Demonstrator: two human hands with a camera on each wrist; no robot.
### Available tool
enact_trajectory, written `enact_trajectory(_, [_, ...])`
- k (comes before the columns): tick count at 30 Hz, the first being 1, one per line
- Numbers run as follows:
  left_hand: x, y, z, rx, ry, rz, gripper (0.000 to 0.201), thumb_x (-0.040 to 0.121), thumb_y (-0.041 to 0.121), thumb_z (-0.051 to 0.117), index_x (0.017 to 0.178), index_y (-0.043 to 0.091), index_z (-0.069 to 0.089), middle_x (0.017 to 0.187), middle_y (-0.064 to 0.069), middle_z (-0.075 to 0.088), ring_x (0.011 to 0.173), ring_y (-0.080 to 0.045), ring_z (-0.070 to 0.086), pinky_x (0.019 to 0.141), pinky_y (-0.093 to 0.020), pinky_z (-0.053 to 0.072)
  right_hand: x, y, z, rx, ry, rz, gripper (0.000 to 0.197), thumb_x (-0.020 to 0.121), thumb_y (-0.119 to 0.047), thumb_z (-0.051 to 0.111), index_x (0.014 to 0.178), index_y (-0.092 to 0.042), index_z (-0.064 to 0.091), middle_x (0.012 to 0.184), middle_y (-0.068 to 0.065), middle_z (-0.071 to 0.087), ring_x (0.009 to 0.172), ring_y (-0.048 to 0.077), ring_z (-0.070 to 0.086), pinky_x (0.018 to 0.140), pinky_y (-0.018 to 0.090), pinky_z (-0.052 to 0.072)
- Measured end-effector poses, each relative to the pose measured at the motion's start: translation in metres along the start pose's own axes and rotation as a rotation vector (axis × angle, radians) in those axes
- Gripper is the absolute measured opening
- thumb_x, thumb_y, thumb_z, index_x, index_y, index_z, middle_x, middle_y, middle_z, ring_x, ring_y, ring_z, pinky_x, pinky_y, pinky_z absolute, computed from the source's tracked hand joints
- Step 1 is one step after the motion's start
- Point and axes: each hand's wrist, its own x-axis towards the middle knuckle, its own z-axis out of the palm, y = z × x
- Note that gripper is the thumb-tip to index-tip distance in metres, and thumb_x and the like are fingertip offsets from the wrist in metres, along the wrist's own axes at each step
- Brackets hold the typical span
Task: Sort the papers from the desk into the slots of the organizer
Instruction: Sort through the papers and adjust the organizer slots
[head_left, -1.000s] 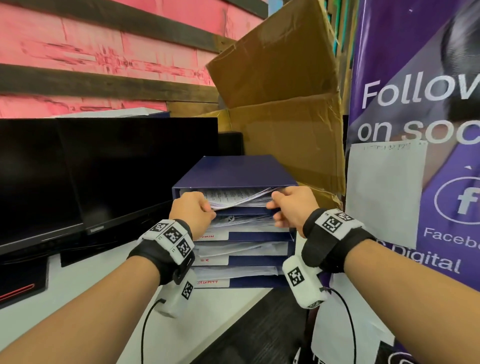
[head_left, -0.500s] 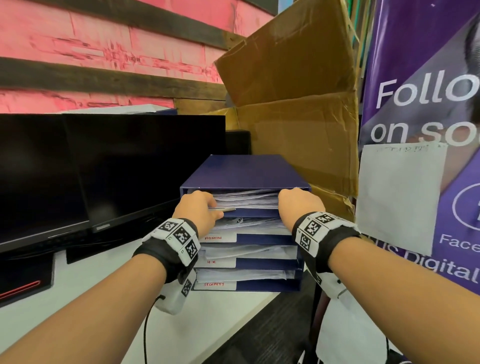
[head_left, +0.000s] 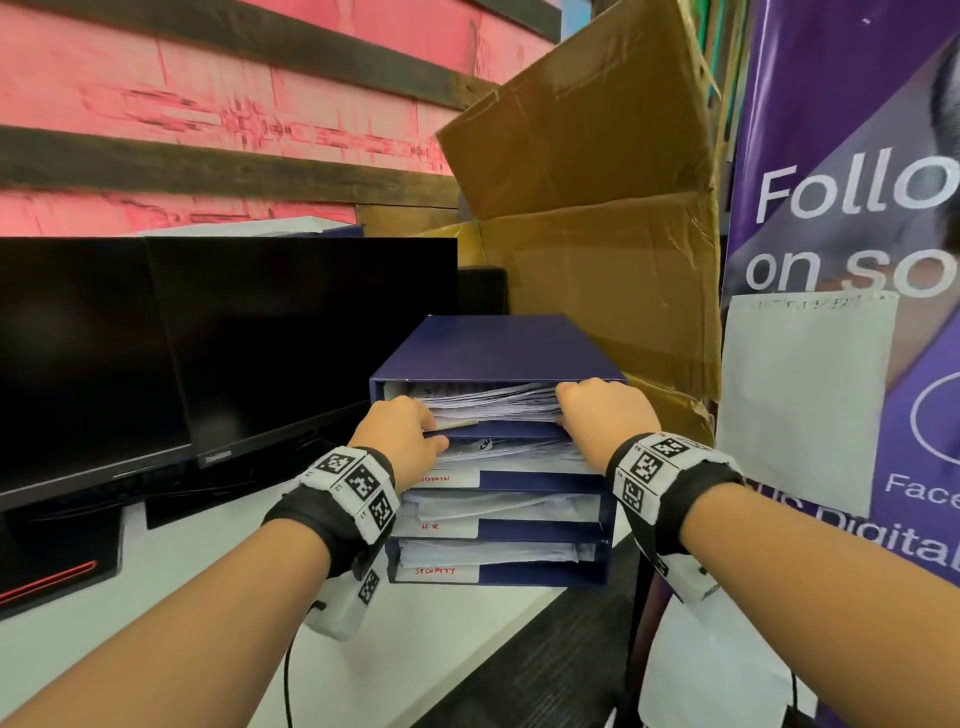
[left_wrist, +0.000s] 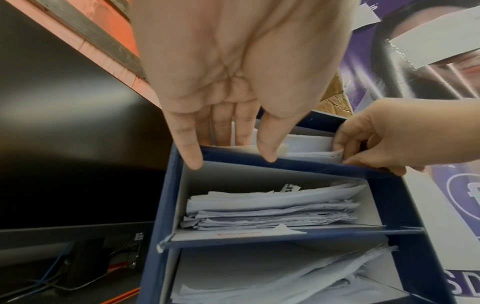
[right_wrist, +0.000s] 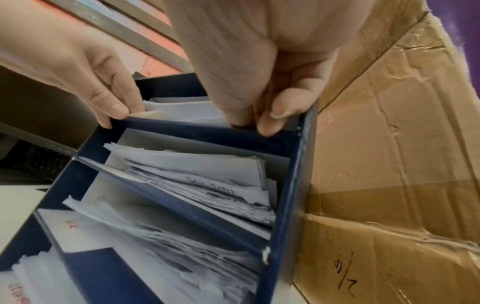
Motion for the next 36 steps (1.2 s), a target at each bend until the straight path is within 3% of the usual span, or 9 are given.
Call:
enact_trajectory(4, [0.003,-0.001,0.0,0.055,-0.008,0.027,0.029,0.091,0.028,0.062,0.114,0.011,0.067,0.115,-0.007,0.066,0.106,-0.023,0.061,0.089,-0.03,0.048,-0.008,0.0,0.006,-0.006,0.011,-0.051,0.037,0.09,0.003,0.049,0.126,-0.005,0.039,0.106,0.012,0.064,0.088,0.032,0.066,0.061,0.034,0.04])
enact_trajectory(7, [0.005,-0.002,-0.001,0.08,-0.004,0.045,0.027,0.09,0.026,0.064,0.112,0.011,0.068,0.112,-0.007,0.066,0.103,-0.024,0.061,0.09,-0.031,0.05,-0.009,-0.001,0.012,0.02,0.017,-0.051,0.045,0.088,0.005,0.05,0.128,-0.006,0.033,0.09,0.009,0.061,0.068,0.031,0.057,0.057,0.035,0.04])
enact_trajectory(9, [0.005,-0.002,-0.001,0.097,-0.002,0.063,0.027,0.089,0.026,0.065,0.112,0.012,0.067,0.111,-0.006,0.066,0.103,-0.023,0.061,0.09,-0.031,0.05,-0.009,0.0,0.014,0.037,0.016,-0.056,0.041,0.088,0.004,0.05,0.125,-0.008,0.035,0.086,0.007,0.057,0.065,0.03,0.052,0.058,0.035,0.041])
enact_trajectory(14, [0.005,-0.003,-0.002,0.122,0.004,0.091,0.026,0.088,0.027,0.065,0.11,0.012,0.068,0.109,-0.005,0.066,0.101,-0.022,0.061,0.089,-0.03,0.05,-0.004,-0.003,0.012,-0.044,-0.02,-0.1,0.026,0.091,0.001,0.047,0.109,-0.011,0.06,0.117,0.007,0.058,0.089,0.032,0.064,0.061,0.036,0.043])
enact_trajectory(20, [0.003,-0.005,-0.004,0.143,-0.012,0.104,0.028,0.089,0.027,0.063,0.114,0.015,0.066,0.112,-0.005,0.065,0.105,-0.022,0.059,0.088,-0.028,0.045,0.007,-0.012,0.003,-0.101,-0.154,-0.061,0.027,0.096,-0.003,0.04,0.116,-0.007,0.058,0.116,0.012,0.06,0.101,0.033,0.063,0.073,0.038,0.045])
enact_trajectory(27, [0.0,-0.007,-0.008,0.093,-0.045,0.113,0.031,0.09,0.027,0.063,0.118,0.013,0.065,0.117,-0.004,0.064,0.108,-0.019,0.059,0.093,-0.027,0.046,0.017,-0.015,-0.002,-0.111,-0.365,-0.067,0.028,0.093,-0.001,0.047,0.119,-0.004,0.058,0.121,0.014,0.061,0.106,0.033,0.061,0.088,0.043,0.051])
enact_trajectory(31, [-0.007,-0.009,-0.01,0.095,-0.019,0.127,0.027,0.091,0.027,0.062,0.114,0.014,0.066,0.118,-0.003,0.063,0.108,-0.019,0.059,0.093,-0.027,0.046,0.008,-0.016,-0.002,-0.172,-0.354,-0.097,0.042,0.093,-0.001,0.049,0.134,-0.005,0.046,0.151,0.015,0.026,0.118,0.033,0.055,0.087,0.044,0.048])
enact_trajectory(36, [-0.018,-0.006,-0.015,0.12,0.096,0.131,0.025,0.089,0.031,0.062,0.111,0.021,0.056,0.116,0.003,0.052,0.1,-0.018,0.056,0.087,-0.032,0.048,-0.023,-0.013,0.001,-0.19,-0.28,-0.144,0.062,0.095,-0.002,0.043,0.15,0.003,0.016,0.159,0.016,0.002,0.114,0.026,0.058,0.085,0.038,0.051])
